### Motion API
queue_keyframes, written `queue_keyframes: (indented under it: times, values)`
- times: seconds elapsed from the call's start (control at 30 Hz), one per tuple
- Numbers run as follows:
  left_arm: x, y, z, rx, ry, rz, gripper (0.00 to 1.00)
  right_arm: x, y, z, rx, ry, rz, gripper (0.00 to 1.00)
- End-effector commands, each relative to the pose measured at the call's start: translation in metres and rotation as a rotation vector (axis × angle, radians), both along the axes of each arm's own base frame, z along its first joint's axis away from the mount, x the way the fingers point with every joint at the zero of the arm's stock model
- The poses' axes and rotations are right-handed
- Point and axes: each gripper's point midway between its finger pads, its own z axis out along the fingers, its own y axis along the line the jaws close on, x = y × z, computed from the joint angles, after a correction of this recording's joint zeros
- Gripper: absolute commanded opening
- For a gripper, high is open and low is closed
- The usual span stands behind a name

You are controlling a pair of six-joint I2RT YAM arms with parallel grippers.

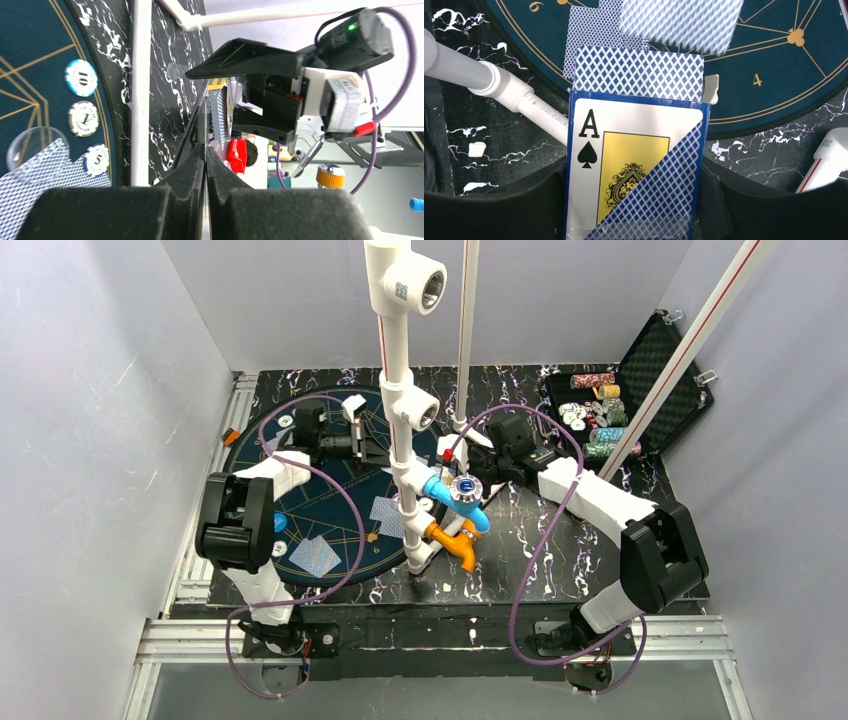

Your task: Distribute texas hold em gaming equipment

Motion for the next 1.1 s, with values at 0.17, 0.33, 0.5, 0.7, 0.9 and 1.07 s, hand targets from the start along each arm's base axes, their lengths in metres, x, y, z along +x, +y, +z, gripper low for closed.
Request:
queue_keyframes:
  times: [0.17,0.33,0.5,0.7,0.9,1.07]
  values:
    - [0.0,0.103,0.026,0.168,-0.066,0.145,0.0,0.021,0.003,0.013,0.002,-0.048,-0.038,0.01]
    - [-0.013,0.151,0.009,0.455,-0.219,0.138,0.0,0.021,-0.003,0.008,-0.044,-0.011,-0.062,0.01]
    - [-0.016,0.201,-0.005,0.72,-0.334,0.16,0.0,0.024,-0.006,0.008,-0.068,0.055,-0.072,0.01]
    - [0.0,0.265,-0.013,1.068,-0.556,0.128,0.0,0.027,-0.014,0.001,-0.108,0.083,-0.096,0.01]
    - [0.029,0.307,-0.016,1.323,-0.78,0.105,0.0,0.025,-0.019,-0.005,-0.112,0.076,-0.121,0.01]
    - [0.047,0.317,-0.024,1.416,-0.964,0.026,0.0,0.023,-0.02,-0.002,-0.103,0.07,-0.121,0.01]
